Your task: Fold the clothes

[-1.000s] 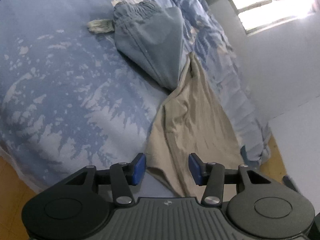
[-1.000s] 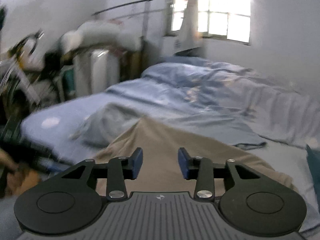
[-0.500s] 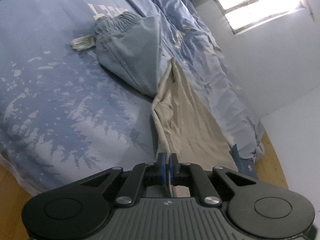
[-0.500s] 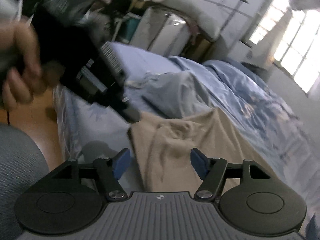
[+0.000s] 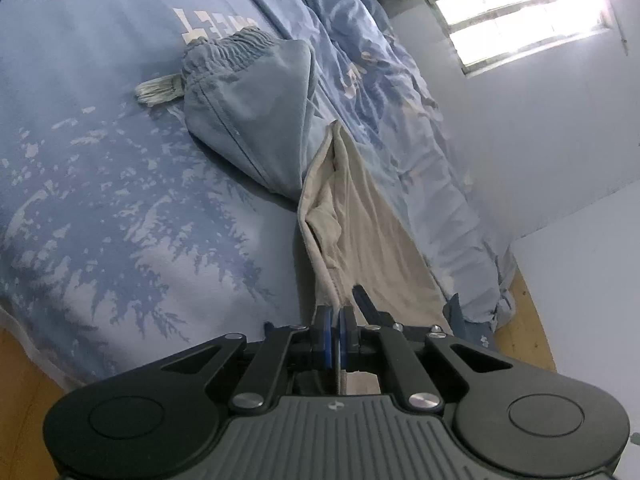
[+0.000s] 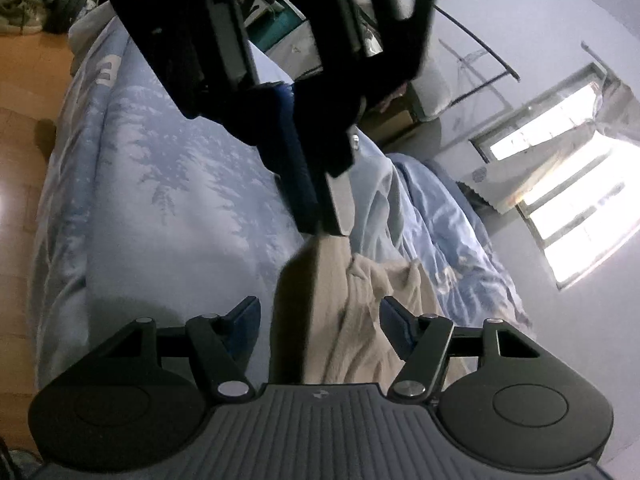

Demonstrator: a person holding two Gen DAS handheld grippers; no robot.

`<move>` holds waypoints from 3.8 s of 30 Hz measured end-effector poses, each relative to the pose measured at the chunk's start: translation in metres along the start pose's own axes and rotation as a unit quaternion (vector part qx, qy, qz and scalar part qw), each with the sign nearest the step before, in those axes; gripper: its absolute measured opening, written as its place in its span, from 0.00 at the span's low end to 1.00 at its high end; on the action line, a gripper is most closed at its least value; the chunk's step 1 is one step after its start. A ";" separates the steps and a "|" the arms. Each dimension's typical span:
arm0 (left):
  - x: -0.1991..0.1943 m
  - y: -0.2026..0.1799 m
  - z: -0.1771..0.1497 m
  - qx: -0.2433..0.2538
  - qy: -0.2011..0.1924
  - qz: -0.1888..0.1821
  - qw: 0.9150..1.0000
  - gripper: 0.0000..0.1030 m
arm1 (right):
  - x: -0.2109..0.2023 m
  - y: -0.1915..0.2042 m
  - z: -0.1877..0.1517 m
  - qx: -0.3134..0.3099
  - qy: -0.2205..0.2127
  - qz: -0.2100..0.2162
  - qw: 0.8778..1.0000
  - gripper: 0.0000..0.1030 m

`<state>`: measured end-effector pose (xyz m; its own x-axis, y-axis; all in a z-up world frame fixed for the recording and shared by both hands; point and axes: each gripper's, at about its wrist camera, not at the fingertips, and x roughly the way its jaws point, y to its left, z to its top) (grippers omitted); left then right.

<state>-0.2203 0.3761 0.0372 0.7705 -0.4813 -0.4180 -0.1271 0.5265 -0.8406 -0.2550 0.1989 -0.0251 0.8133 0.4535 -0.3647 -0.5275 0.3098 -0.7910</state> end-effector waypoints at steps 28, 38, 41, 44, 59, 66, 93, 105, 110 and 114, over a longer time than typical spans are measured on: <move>0.127 -0.049 0.106 0.088 0.062 -0.002 0.994 0.61 | -0.044 -0.161 -0.026 0.302 -0.042 0.060 0.950 0.05; 0.204 -0.053 0.145 0.101 0.061 0.024 0.993 0.61 | -0.054 -0.157 -0.031 0.316 -0.060 0.088 0.943 0.05; 0.218 -0.052 0.159 0.094 0.043 0.028 0.994 0.59 | -0.055 -0.158 -0.033 0.317 -0.065 0.091 0.942 0.05; 0.231 -0.050 0.167 0.089 0.038 0.037 0.995 0.58 | -0.056 -0.162 -0.035 0.325 -0.066 0.091 0.939 0.05; 0.220 -0.096 0.166 0.126 0.010 0.058 0.990 0.02 | -0.073 -0.182 -0.060 0.368 -0.062 0.069 0.925 0.05; 0.211 -0.161 0.141 0.165 0.005 0.044 0.985 0.02 | -0.101 -0.192 -0.088 0.365 -0.042 0.043 0.929 0.05; 0.368 -0.358 -0.061 0.315 0.112 0.027 0.942 0.01 | -0.202 -0.228 -0.275 0.513 0.073 -0.088 0.851 0.04; 0.472 -0.372 -0.121 0.340 0.133 0.098 0.926 0.02 | -0.197 -0.254 -0.368 0.609 0.127 -0.104 0.776 0.04; 0.496 -0.359 -0.135 0.330 0.140 0.115 0.926 0.14 | -0.182 -0.256 -0.409 0.649 0.171 -0.084 0.737 0.07; 0.489 -0.359 -0.132 0.325 0.125 0.088 0.933 0.41 | -0.194 -0.259 -0.417 0.649 0.191 -0.121 0.727 0.15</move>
<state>0.1193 -0.1410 0.0896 0.5925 -0.4536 -0.6657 0.2306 0.8873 -0.3994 -0.1731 -0.3180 0.0456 0.7985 0.0665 -0.5983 0.0556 0.9815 0.1834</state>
